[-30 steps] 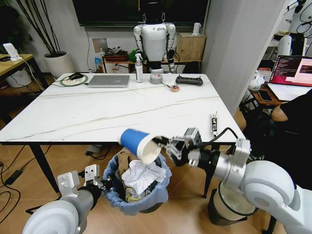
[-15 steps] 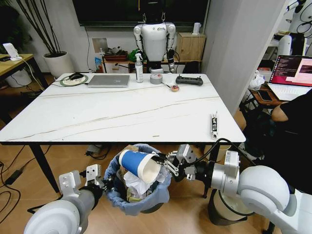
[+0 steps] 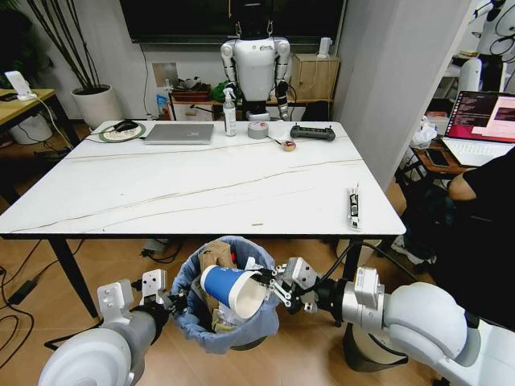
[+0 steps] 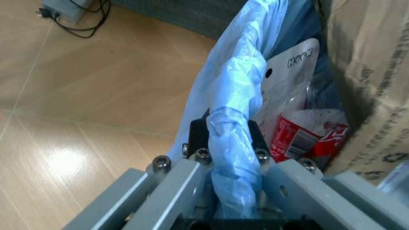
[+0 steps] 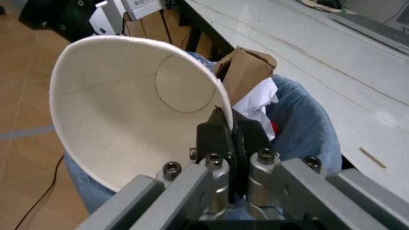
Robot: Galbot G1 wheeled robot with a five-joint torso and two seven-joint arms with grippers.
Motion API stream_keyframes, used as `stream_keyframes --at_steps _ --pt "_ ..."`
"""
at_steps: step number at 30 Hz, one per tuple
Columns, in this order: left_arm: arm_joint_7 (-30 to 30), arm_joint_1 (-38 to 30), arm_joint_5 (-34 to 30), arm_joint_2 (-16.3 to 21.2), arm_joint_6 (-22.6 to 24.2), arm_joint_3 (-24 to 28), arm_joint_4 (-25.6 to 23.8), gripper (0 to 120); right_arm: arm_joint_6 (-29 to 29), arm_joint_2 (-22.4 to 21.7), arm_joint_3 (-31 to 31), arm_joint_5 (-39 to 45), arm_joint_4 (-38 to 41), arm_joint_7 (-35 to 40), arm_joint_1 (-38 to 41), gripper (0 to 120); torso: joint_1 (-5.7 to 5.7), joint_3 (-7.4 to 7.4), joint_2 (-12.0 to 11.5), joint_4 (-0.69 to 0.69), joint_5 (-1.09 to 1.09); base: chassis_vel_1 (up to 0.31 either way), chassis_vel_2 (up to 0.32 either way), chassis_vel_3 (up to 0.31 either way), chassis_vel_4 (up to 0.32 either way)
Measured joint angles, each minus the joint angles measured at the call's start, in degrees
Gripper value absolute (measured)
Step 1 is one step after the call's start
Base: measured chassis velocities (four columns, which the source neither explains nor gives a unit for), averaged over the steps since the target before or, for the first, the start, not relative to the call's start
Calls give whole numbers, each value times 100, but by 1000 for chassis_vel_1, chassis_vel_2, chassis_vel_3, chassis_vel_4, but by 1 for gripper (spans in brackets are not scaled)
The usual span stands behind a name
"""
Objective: Pick up the trash bin and place the trash from the table into it.
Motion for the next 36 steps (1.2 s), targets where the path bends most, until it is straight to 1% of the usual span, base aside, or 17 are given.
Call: stream_keyframes --at_steps 8,11,15,16,17,18,21,22,24,25,29,30,32,34,35,36 --pt "3 -12 -6 -16 0 17 0 0 10 6 -190 -69 48 -16 78 0 0 0 0 0 0 0 0 0 0" --pt "3 4 1 -21 0 17 0 0 11 18 -144 -28 60 61 109 0 0 0 0 0 0 0 0 0 0" --pt "5 18 9 -21 0 22 0 0 -6 38 -47 280 175 308 211 13 0 0 0 0 0 0 0 0 0" --pt "6 12 12 -19 0 30 0 0 -51 34 -49 415 265 409 222 20 0 0 0 0 0 0 0 0 0" --pt "6 12 12 -19 0 30 0 0 -51 34 -49 415 265 409 222 20 0 0 0 0 0 0 0 0 0" --pt "7 5 14 -17 0 34 0 0 -79 27 -50 459 322 459 202 25 0 0 0 0 -1 0 0 0 0" --pt "10 -1 14 -13 0 42 0 0 -109 20 -58 445 367 504 116 35 0 0 0 0 0 0 0 0 0" --pt "11 -2 14 -12 0 44 0 0 -116 19 -60 427 369 542 83 41 -1 0 0 0 0 0 0 0 0" --pt "12 -2 14 -13 0 45 0 0 -119 23 -61 427 358 588 78 43 -2 0 0 0 0 0 0 0 0" --pt "12 0 15 -14 0 45 0 0 -119 29 -56 430 328 620 88 50 -2 0 0 0 0 0 0 0 0" --pt "15 21 16 -17 0 40 0 0 -104 79 -7 580 194 761 208 68 -1 0 0 0 0 0 0 0 0" --pt "15 21 16 -17 0 40 0 0 -104 79 -7 580 194 761 208 68 -1 0 0 0 0 0 0 0 0" --pt "17 18 17 -17 0 39 0 0 -105 114 -28 632 197 807 209 74 -1 0 0 0 0 0 0 0 0" --pt "19 6 17 -16 0 39 0 0 -106 148 -33 642 188 918 173 83 -1 0 0 0 0 0 0 0 0" --pt "20 -2 17 -16 0 39 0 0 -106 175 -1 647 158 1005 167 89 -1 0 0 0 0 0 0 0 0" --pt "21 -4 17 -17 0 39 0 0 -104 202 50 685 145 1095 176 93 -1 0 0 0 0 0 0 0 0"
